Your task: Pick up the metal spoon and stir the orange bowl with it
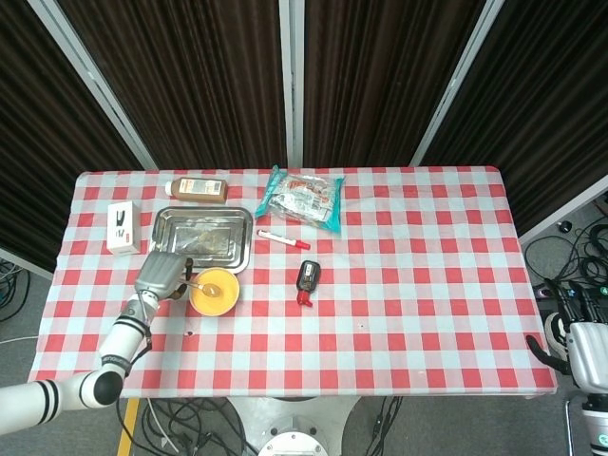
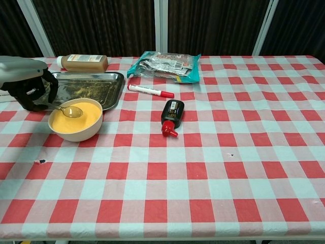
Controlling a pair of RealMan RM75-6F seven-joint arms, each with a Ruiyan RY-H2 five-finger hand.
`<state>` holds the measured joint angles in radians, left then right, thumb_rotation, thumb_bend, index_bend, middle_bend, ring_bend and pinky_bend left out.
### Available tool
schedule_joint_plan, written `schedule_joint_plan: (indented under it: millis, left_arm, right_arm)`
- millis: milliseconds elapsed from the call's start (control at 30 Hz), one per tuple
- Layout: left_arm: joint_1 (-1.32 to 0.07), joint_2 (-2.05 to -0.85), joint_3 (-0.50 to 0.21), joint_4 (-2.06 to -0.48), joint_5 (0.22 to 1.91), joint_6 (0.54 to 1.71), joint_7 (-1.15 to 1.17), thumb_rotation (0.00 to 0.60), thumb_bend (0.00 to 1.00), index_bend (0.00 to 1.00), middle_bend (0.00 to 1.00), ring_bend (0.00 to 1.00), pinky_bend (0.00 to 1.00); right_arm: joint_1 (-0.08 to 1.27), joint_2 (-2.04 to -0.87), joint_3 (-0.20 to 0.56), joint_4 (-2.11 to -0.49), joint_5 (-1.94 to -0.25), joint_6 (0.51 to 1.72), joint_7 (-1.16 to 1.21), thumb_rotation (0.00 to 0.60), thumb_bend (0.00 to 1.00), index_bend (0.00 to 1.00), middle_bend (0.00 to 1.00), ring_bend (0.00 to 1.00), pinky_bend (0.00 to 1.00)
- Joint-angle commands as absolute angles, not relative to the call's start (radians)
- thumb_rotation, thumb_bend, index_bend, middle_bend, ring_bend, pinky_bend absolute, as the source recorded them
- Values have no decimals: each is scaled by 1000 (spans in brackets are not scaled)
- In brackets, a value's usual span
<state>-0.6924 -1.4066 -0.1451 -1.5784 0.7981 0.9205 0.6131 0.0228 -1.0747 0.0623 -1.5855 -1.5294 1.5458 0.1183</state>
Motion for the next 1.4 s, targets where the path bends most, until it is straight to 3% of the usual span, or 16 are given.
schedule_joint_plan:
  millis: [33,433,700,1400]
  left_arm:
    - [-711,-1418,-136,-1585,771,938,637,600,408,625,911,927,1000]
    - [-736,-1410,-111,-1618,757,972,655,600,393,514,893,926,1000]
    - [-746,-1425,-106,-1596,768,984,641,600,268,539,901,926,1000]
    - [-777,-1428,-83,-1569,748,929,611,600,315,565,903,927,1000]
  right_arm:
    - [22,-1071,65,-1588,-1528,1550,116,600,184,71,234,54,173]
    - [19,-1059,71,-1601,-1525,1559,111,600,185,71,235,60,187]
    - [16,-1038,90,-1611,-1514,1578,114,600,182,71,235,60,187]
    - [12,-1031,90,-1624,-1508,1577,109,600,184,71,235,60,188]
